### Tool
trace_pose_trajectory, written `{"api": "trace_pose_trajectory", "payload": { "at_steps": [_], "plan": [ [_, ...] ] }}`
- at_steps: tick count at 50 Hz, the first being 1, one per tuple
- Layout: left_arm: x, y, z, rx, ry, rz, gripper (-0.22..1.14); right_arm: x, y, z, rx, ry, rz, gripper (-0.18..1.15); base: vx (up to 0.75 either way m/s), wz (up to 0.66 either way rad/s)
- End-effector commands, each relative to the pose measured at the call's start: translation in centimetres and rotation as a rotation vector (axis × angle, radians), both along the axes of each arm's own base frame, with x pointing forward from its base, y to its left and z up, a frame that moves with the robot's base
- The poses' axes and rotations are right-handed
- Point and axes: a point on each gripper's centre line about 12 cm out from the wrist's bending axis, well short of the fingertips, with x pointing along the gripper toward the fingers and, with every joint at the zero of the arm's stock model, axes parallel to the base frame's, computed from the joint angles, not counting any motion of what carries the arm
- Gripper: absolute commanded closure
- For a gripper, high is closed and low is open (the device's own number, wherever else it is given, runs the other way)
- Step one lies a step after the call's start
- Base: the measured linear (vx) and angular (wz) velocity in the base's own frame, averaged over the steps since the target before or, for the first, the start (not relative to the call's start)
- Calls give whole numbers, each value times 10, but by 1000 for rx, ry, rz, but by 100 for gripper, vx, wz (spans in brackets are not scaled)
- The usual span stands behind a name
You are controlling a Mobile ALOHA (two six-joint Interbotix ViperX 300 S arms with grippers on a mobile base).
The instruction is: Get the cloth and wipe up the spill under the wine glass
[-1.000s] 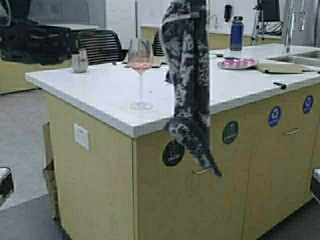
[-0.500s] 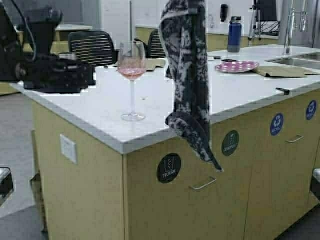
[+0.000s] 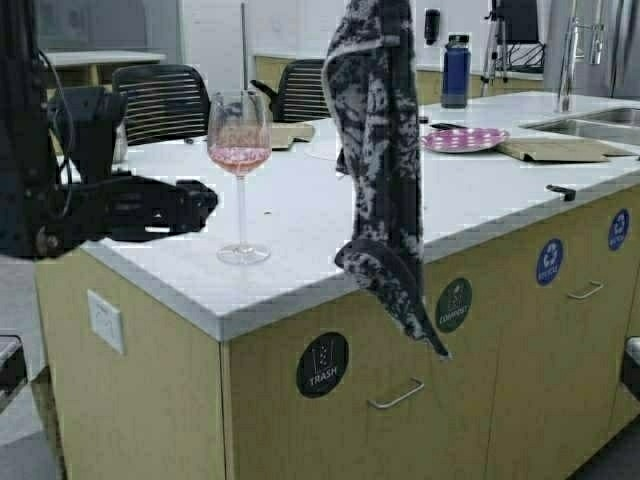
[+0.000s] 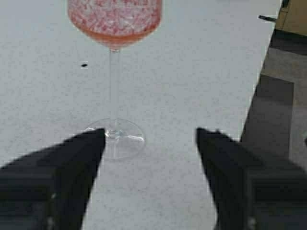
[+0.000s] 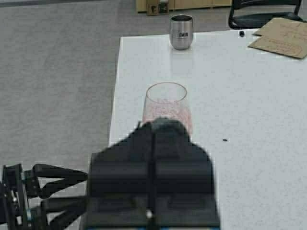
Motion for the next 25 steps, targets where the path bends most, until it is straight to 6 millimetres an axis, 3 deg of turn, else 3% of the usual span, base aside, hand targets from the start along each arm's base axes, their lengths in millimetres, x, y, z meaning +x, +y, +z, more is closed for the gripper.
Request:
{"api": "trace_pose_trajectory", "payload": {
  "at_steps": [1,25],
  "plan": [
    [-1,-1,0,3,-72,-5,-9,0,1,9,22,-28,3,91,11,-2],
    [22,-10,-35,-3,-74,-15,-8,0,1,10,36,-41,7,91,10,-2]
  ]
}}
